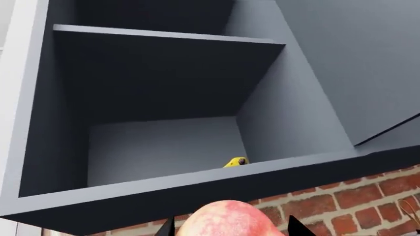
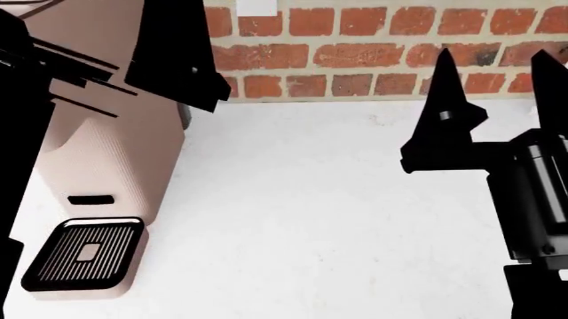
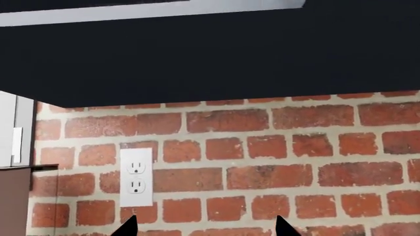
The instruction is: Pick the peach, banana from the counter and place them in the cabinet. Then close the cabinet.
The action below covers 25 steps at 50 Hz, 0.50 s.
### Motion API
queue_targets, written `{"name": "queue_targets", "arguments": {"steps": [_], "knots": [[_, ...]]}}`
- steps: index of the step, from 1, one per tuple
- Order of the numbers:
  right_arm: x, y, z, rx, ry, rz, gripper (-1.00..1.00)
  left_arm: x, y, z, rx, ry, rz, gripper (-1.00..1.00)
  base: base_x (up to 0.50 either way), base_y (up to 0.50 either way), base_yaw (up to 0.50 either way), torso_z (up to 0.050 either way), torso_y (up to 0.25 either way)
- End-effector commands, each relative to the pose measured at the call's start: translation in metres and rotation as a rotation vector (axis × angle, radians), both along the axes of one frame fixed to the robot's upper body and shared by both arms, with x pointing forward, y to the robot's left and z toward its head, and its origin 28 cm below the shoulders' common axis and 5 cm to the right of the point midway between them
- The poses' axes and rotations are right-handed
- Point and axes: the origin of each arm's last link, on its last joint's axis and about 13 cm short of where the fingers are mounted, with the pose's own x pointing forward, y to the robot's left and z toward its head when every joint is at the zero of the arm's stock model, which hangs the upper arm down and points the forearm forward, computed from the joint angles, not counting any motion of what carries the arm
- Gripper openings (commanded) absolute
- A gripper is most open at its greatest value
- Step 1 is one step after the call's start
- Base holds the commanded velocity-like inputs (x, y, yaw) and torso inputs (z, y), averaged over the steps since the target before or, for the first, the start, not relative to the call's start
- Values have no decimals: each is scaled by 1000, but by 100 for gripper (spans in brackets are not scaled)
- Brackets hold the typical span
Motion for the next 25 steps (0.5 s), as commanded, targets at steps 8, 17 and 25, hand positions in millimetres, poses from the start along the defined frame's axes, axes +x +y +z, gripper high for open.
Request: {"name": "queue_targets", "arguments": {"steps": [8, 17, 25], "knots": [[-6, 2, 4, 4, -24, 24, 100, -2, 0, 2, -37, 13, 100, -100, 0, 0, 0, 0, 0], [-2, 3, 0, 7, -16, 29, 100, 8, -18, 83, -24, -96, 64, -100, 0, 0, 0, 0, 0], [-2, 3, 0, 8, -18, 33, 100, -11, -29, 218, -112, -169, -4, -100, 0, 0, 0, 0, 1]]}}
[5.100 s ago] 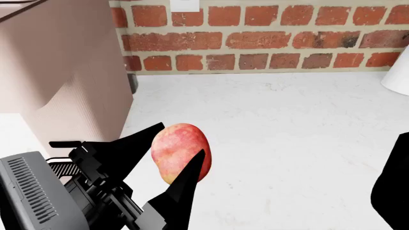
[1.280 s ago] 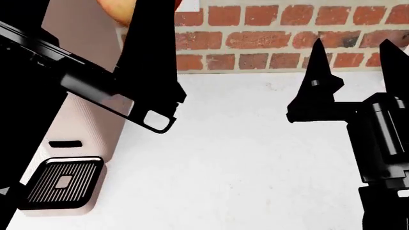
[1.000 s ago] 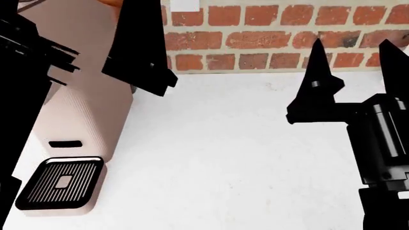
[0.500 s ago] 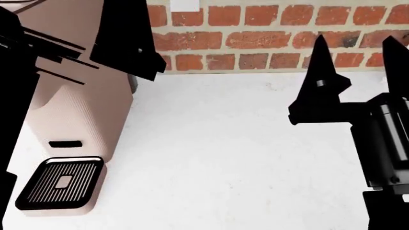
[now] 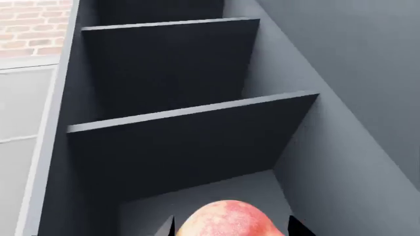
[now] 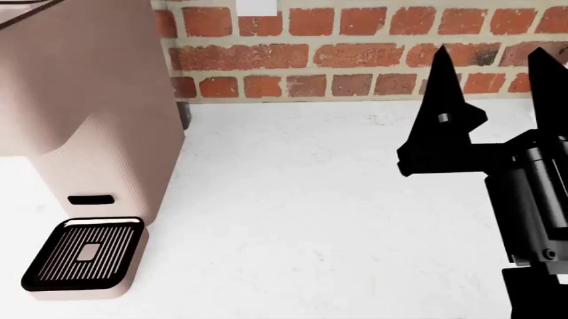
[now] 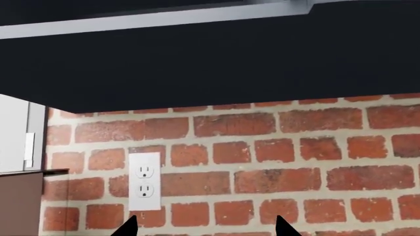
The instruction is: Pick the peach, banana from the counter and place them in the cabinet. Then close the cabinet.
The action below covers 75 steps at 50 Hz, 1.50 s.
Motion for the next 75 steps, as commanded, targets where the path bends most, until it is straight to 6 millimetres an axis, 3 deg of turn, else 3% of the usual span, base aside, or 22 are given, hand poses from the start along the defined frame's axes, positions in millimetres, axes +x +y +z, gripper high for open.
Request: {"name": "queue_targets", "arguments": {"steps": [1, 7, 12, 19, 25, 33, 48, 62, 75], "knots": [[0, 1, -1, 2, -3, 7, 100, -41, -5, 117, -115, 5, -173, -100, 0, 0, 0, 0, 0], [-2, 0, 0, 6, -3, 11, 100, -56, -13, 126, -92, 13, -160, -100, 0, 0, 0, 0, 0], [-6, -2, 1, 6, -5, 13, 100, -50, -18, 134, -75, 77, -136, -100, 0, 0, 0, 0, 0], [-5, 0, 0, 7, -9, 19, 100, 4, -17, 142, -92, 188, -52, -100, 0, 0, 0, 0, 0], [-5, 0, -2, 10, -8, 20, 100, 33, -14, 135, -94, 229, 2, -100, 0, 0, 0, 0, 0], [-5, 0, -2, 12, -10, 21, 100, 57, -7, 128, -121, 274, 56, -100, 0, 0, 0, 0, 0], [-6, -1, -1, 5, -3, 21, 100, 58, -6, 132, -130, 292, 83, -100, 0, 0, 0, 0, 1], [-4, -2, -4, 4, 2, 21, 100, 79, 5, 141, -189, 362, 192, -100, 0, 0, 0, 0, 1], [-5, -2, -6, 3, 4, 21, 100, 97, 12, 137, -190, 430, 253, -100, 0, 0, 0, 0, 0]]}}
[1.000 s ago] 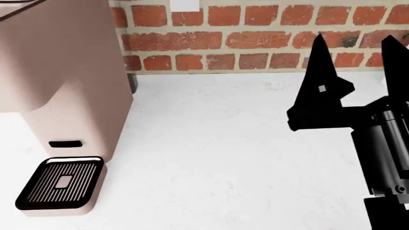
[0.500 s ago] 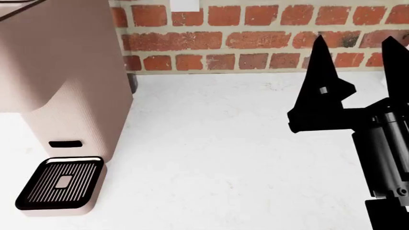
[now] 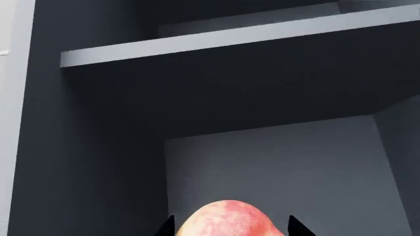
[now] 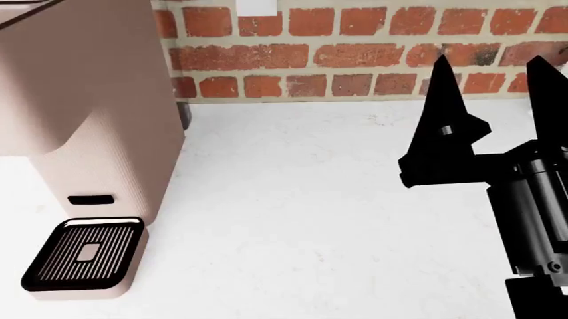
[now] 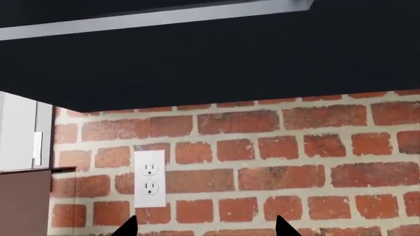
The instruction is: Pick the peach, banana from the counter and place them in the cabinet. Then close the cabinet.
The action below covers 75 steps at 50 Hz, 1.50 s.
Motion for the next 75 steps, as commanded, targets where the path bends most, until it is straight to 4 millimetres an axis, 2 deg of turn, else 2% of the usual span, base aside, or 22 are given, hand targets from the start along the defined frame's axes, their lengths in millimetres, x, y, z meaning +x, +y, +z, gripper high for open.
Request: {"name": "queue_targets", "arguments": {"steps": [1, 6, 14, 31, 42, 75], "knots": [[0, 0, -2, -2, 2, 0, 100, 13, 6, -1, -28, 60, 45, -100, 0, 0, 2, 0, 0], [0, 0, -3, 0, 4, 0, 100, 17, 8, -2, -53, 95, 17, -100, 0, 0, 0, 0, 2], [0, 1, -3, -1, 6, 0, 100, 18, 15, 0, -116, 142, -139, -100, 0, 0, 0, 0, 0], [-3, -1, -4, -5, 8, -2, 100, 36, 26, -5, -173, 201, -164, -100, 0, 0, 0, 0, 1], [-4, -2, -5, -3, 11, -4, 100, 47, 28, -18, -195, 322, -132, -100, 0, 0, 0, 0, 0], [1, 1, -9, -6, 15, -5, 100, 65, 30, -41, -139, 465, -29, -100, 0, 0, 1, 0, 0]]}}
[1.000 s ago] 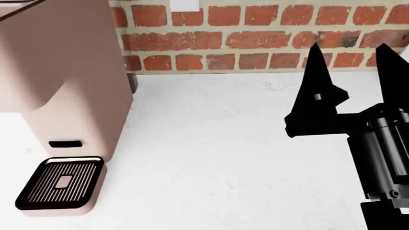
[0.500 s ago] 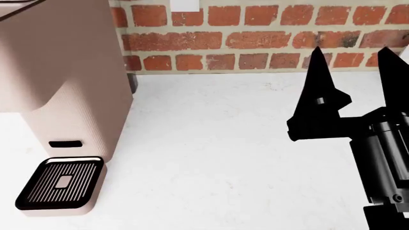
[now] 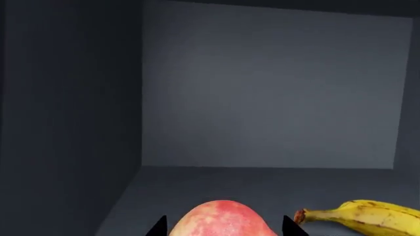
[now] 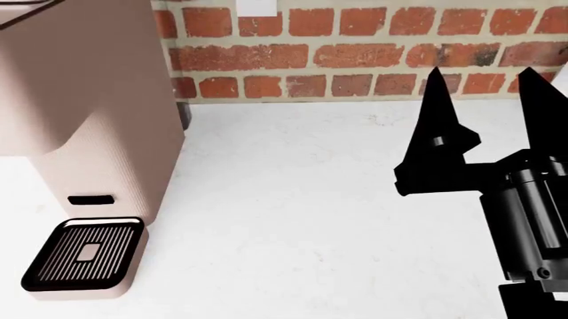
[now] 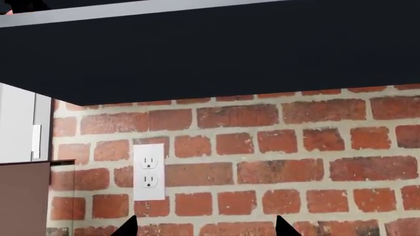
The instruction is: Pick the peach, banana from the counter and place them in the cabinet. Then close the cabinet.
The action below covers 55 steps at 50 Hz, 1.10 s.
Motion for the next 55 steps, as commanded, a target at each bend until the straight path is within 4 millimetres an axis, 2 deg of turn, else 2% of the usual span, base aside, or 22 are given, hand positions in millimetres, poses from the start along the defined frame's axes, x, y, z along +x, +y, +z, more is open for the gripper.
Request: {"name": "queue_targets", "arguments": {"steps": [1, 8, 9, 15, 21, 29, 36, 44, 55], "knots": [[1, 0, -1, 0, -1, -1, 100, 11, 7, -15, 38, 81, 77, -100, 0, 3, 3, 0, 0], [1, 0, 0, -1, -2, -2, 100, 11, 8, -15, 47, 88, 83, -100, 0, 0, 1, 0, 0], [1, 0, 0, -1, -3, -2, 100, 11, 8, -16, 48, 91, 86, 100, 0, 0, 0, 0, 0], [-1, -1, 0, -3, -4, -2, 100, 15, 8, -19, 68, 92, 97, 100, 0, 0, 0, 0, 0], [-1, 0, 0, -4, -3, -2, 100, 11, 8, -14, 84, 64, 111, 100, 0, 0, 0, 0, 0], [-1, 0, 0, -3, -3, -1, 100, -6, 4, 13, 96, -133, 140, 100, 0, 0, 0, 0, 0], [-3, -1, 1, -1, -3, 0, 100, -32, -1, 28, 103, -280, 95, 100, 0, 0, 0, 0, 0], [-4, -2, 1, 1, -6, 2, 100, -46, -2, 21, 129, -313, 80, 100, 0, 0, 0, 0, 0], [-1, -2, 1, 7, -7, -2, 100, -59, -2, 0, 142, -351, 2, 100, 0, 0, 0, 0, 0]]}}
